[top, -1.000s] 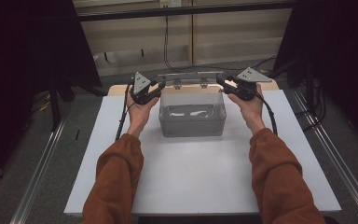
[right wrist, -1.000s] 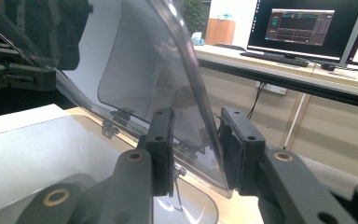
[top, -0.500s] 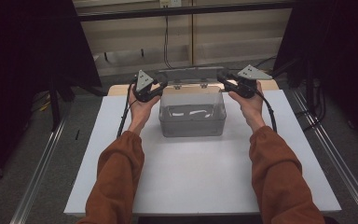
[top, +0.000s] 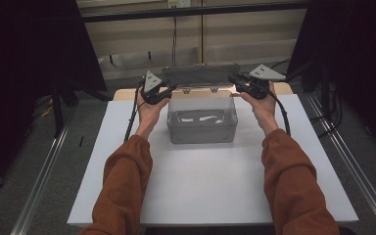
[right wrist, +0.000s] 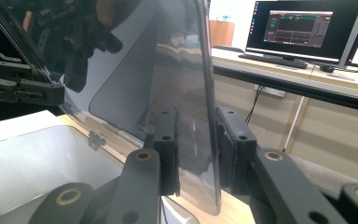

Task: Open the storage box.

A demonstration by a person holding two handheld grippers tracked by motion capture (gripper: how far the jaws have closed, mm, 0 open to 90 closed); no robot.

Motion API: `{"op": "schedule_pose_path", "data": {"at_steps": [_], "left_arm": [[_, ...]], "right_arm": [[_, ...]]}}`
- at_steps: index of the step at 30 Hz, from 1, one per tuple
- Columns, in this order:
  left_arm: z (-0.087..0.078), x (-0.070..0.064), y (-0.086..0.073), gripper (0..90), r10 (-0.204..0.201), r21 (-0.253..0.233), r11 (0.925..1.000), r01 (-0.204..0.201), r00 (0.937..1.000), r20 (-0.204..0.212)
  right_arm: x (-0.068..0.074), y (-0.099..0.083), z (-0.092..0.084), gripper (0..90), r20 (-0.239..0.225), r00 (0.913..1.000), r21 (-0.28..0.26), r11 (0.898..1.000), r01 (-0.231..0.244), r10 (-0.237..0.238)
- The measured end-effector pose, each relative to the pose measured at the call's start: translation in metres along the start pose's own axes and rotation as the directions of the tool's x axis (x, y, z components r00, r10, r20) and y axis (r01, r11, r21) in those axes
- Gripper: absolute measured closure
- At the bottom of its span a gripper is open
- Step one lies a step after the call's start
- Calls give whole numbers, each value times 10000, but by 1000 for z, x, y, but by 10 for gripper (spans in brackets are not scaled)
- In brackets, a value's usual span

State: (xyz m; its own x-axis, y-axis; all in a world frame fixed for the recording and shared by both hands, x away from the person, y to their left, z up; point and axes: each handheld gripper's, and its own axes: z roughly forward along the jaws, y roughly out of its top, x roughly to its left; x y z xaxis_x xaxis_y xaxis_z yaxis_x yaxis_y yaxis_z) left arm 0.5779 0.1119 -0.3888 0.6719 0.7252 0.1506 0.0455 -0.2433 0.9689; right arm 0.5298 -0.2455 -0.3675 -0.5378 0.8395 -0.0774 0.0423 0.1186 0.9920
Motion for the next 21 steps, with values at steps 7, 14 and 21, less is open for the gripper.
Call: {"op": "schedule_pose_path", "data": {"at_steps": [7,14,21], "left_arm": [[6,0,-2,604,-63,10,10000,63,9999,-87],[7,4,0,643,-134,72,9999,134,9999,58],[6,6,1,659,-184,146,9997,182,9997,139]], "right_arm": [[-3,3,3,727,-72,9999,69,9999,-79,80],[-7,3,8,714,11,9996,17,9996,-279,279],[-6,-5,17,670,20,9996,265,9992,-294,294]]}}
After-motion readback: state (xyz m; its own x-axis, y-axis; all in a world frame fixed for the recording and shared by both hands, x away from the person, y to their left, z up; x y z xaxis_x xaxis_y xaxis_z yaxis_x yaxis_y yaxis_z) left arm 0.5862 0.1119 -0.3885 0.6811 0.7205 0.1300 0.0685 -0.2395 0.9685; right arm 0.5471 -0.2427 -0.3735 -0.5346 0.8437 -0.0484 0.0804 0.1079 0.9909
